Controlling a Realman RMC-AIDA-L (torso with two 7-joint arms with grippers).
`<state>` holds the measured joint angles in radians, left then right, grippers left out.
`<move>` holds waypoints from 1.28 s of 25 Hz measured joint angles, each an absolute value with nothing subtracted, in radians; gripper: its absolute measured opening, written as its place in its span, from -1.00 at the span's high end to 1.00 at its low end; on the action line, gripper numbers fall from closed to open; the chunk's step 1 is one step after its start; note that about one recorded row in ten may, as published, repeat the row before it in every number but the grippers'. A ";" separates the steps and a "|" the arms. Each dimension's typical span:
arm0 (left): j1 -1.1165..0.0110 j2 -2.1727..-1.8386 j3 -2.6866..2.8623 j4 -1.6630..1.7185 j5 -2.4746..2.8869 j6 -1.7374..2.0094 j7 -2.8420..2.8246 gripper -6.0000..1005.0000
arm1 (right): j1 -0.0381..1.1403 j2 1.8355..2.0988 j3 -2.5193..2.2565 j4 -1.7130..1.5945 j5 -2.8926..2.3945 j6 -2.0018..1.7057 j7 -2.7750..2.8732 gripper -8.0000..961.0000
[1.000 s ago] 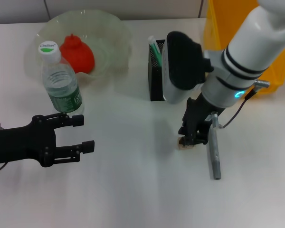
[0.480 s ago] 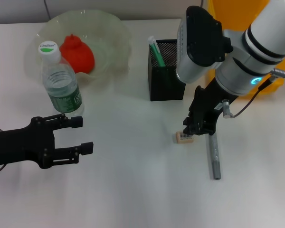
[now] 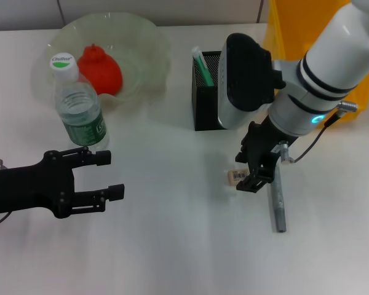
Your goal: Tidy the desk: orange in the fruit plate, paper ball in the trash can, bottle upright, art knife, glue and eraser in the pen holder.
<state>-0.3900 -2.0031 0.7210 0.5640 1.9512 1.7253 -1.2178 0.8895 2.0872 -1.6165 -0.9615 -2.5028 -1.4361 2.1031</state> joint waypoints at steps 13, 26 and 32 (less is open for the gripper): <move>-0.396 -2.005 0.721 0.562 1.951 1.719 -1.216 -0.58 | 0.929 2.089 -1.660 -0.865 -2.497 -1.366 2.100 -0.27; -0.393 -2.002 0.720 0.561 1.951 1.722 -1.216 -0.58 | 0.840 2.084 -1.478 -1.218 -2.502 -1.589 2.111 0.46; -0.389 -2.002 0.721 0.562 1.951 1.725 -1.217 -0.58 | 0.817 2.084 -1.250 -1.335 -2.475 -1.535 2.130 0.49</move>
